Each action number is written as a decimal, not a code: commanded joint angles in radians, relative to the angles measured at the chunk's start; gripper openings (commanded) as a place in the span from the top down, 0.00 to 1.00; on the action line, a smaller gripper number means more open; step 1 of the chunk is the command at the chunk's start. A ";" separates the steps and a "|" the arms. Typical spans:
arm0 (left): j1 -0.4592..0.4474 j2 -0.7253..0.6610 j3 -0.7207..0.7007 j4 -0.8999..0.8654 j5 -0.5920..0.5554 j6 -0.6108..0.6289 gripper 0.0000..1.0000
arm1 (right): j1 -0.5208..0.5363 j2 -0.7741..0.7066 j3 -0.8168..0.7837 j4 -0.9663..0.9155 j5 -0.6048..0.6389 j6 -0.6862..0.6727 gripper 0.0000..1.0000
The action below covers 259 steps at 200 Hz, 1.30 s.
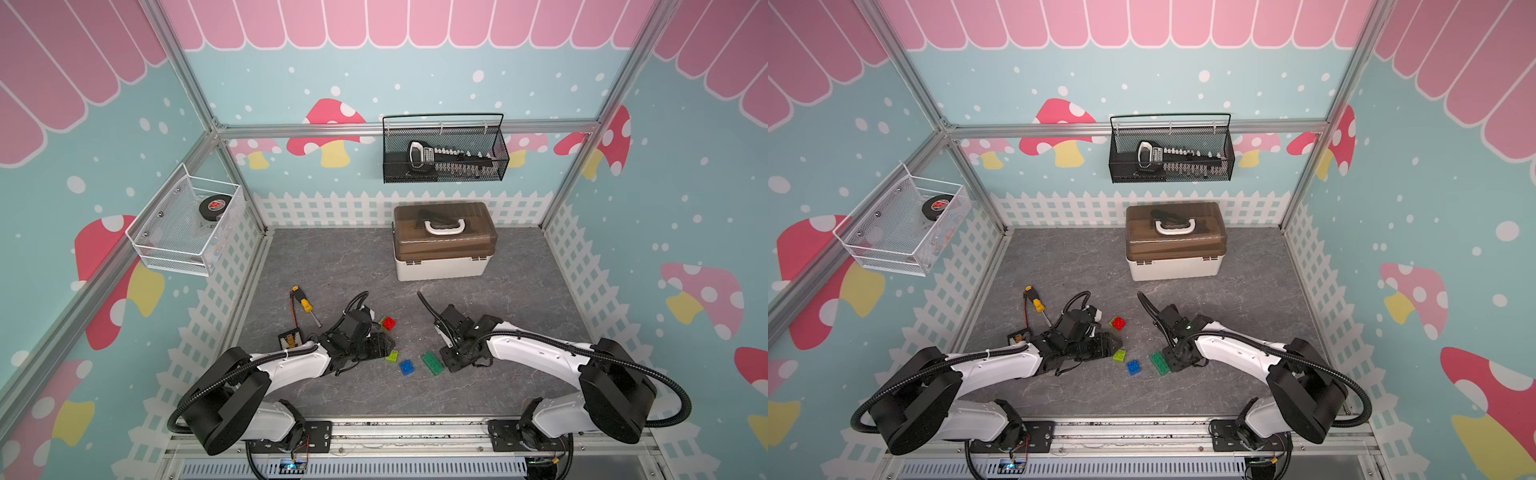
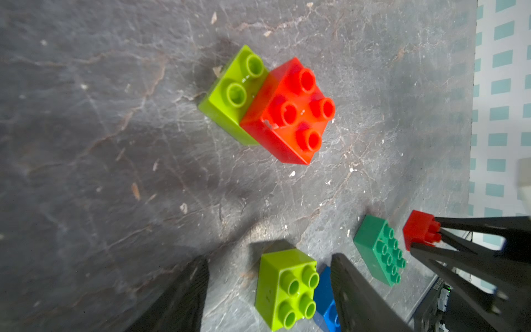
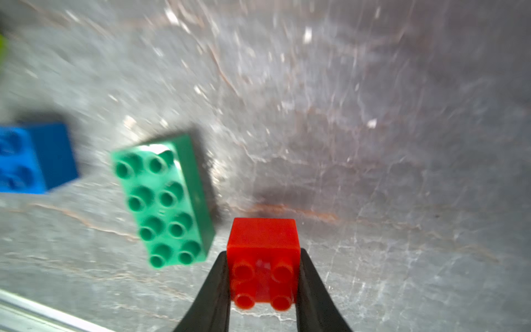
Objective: Assemble the letter y with lego
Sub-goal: Pick up the lego brick from the center of the board, then assemble the lego brick with the lego brick.
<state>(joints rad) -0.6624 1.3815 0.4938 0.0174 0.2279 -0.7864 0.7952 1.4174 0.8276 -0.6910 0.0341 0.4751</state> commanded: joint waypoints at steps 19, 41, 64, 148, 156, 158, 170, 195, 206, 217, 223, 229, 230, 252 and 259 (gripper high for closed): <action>-0.004 0.019 0.000 0.002 -0.004 -0.022 0.30 | 0.014 0.024 0.118 -0.019 -0.029 -0.062 0.83; -0.003 0.003 -0.008 0.007 0.006 -0.020 0.30 | 0.032 0.070 0.165 -0.014 -0.039 -0.082 0.84; -0.004 -0.031 -0.022 0.009 0.014 -0.015 0.30 | 0.051 0.117 0.195 -0.001 -0.054 -0.100 0.84; -0.004 -0.091 -0.053 -0.017 0.001 -0.002 0.30 | 0.078 0.223 0.235 -0.003 -0.043 -0.138 0.85; -0.004 -0.093 -0.059 -0.003 0.014 -0.005 0.30 | 0.078 0.229 0.237 -0.002 -0.045 -0.141 0.85; -0.003 -0.093 -0.062 0.001 0.018 -0.004 0.30 | 0.080 0.230 0.238 -0.002 -0.045 -0.141 0.85; -0.004 -0.101 -0.078 0.031 0.049 -0.006 0.30 | 0.081 0.238 0.240 -0.003 -0.046 -0.142 0.86; -0.004 -0.151 -0.110 0.056 0.109 0.004 0.30 | 0.084 0.246 0.239 -0.002 -0.045 -0.144 0.86; -0.006 -0.182 -0.115 0.031 0.123 0.016 0.30 | 0.086 0.252 0.240 -0.005 -0.046 -0.145 0.86; -0.005 -0.214 -0.118 -0.001 0.127 0.024 0.30 | 0.090 0.259 0.238 -0.007 -0.046 -0.147 0.86; -0.006 -0.232 -0.118 -0.018 0.122 0.028 0.30 | 0.093 0.260 0.238 -0.007 -0.045 -0.147 0.86; -0.006 -0.247 -0.120 -0.035 0.118 0.030 0.30 | 0.094 0.262 0.237 -0.007 -0.051 -0.150 0.86; -0.005 -0.250 -0.120 -0.038 0.117 0.031 0.30 | 0.094 0.264 0.236 -0.007 -0.052 -0.150 0.86; -0.005 -0.297 -0.123 -0.081 0.100 0.035 0.29 | 0.101 0.264 0.230 -0.016 -0.049 -0.152 0.86; -0.006 -0.307 -0.124 -0.085 0.100 0.035 0.29 | 0.101 0.261 0.227 -0.017 -0.050 -0.153 0.86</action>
<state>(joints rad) -0.6636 1.1114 0.3840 -0.0135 0.3267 -0.7700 0.8852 1.6554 1.0599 -0.6830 -0.0120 0.3401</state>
